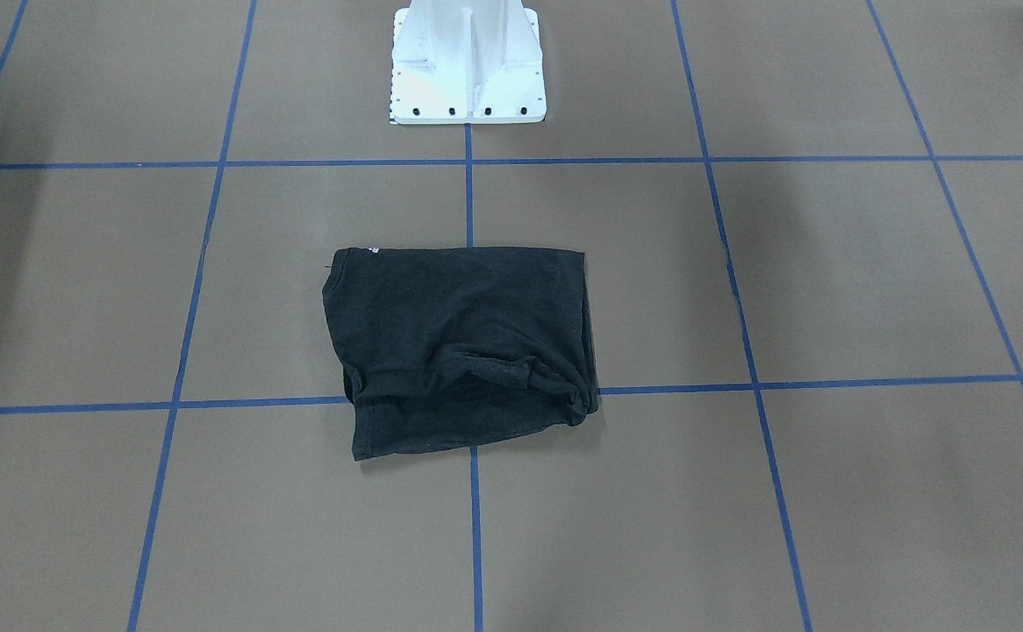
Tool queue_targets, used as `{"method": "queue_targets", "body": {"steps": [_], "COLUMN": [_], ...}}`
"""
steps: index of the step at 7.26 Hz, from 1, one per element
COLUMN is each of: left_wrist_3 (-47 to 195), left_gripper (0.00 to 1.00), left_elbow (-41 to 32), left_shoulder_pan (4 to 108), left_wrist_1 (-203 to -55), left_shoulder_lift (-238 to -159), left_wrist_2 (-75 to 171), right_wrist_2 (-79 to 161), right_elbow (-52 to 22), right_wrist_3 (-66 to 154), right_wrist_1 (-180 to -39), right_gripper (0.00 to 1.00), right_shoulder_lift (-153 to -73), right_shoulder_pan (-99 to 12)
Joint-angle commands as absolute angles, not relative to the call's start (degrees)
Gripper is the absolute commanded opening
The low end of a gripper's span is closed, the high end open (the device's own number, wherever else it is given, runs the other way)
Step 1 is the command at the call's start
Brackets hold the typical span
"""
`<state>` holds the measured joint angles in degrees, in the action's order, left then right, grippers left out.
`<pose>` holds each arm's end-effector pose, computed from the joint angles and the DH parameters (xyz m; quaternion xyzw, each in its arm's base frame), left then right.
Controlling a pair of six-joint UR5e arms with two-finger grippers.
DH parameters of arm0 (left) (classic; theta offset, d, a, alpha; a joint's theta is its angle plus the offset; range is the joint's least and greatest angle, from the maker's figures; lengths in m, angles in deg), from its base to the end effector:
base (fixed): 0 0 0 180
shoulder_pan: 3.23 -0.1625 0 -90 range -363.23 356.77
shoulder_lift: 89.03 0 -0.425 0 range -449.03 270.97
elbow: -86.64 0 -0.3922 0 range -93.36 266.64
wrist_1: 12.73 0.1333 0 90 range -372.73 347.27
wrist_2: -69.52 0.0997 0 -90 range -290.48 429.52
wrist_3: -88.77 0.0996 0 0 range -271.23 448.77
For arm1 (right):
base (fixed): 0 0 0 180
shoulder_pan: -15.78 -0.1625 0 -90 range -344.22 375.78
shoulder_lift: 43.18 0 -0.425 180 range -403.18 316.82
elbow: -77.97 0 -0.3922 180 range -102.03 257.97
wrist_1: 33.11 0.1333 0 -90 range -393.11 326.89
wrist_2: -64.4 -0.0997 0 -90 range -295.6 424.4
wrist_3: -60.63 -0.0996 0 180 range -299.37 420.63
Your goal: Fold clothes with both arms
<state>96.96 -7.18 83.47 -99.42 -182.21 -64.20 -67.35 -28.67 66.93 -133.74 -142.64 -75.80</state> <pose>-0.0346 -0.5198 0.6045 0.0457 0.3705 0.1048 0.9218 0.0784 -0.4123 0.6129 -0.0036 -0.3573 -0.0277 0.9336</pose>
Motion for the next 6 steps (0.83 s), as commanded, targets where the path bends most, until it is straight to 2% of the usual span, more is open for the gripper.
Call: {"method": "queue_targets", "body": {"steps": [1,6], "left_wrist_3": [97.1,103.0], "left_gripper": [1.0,1.0], "left_elbow": [-7.3,-9.2], "left_shoulder_pan": [83.5,86.2], "left_wrist_1": [-101.1,-100.4], "left_shoulder_lift": [-176.9,-174.3], "left_wrist_2": [-67.3,-66.6], "right_wrist_2": [-67.3,-67.5], "right_elbow": [-28.7,-28.7], "right_wrist_3": [67.0,66.6], "right_wrist_1": [-133.7,-130.5], "right_gripper": [1.0,1.0], "right_shoulder_lift": [-142.8,-144.5], "right_shoulder_pan": [-75.8,-75.8]}}
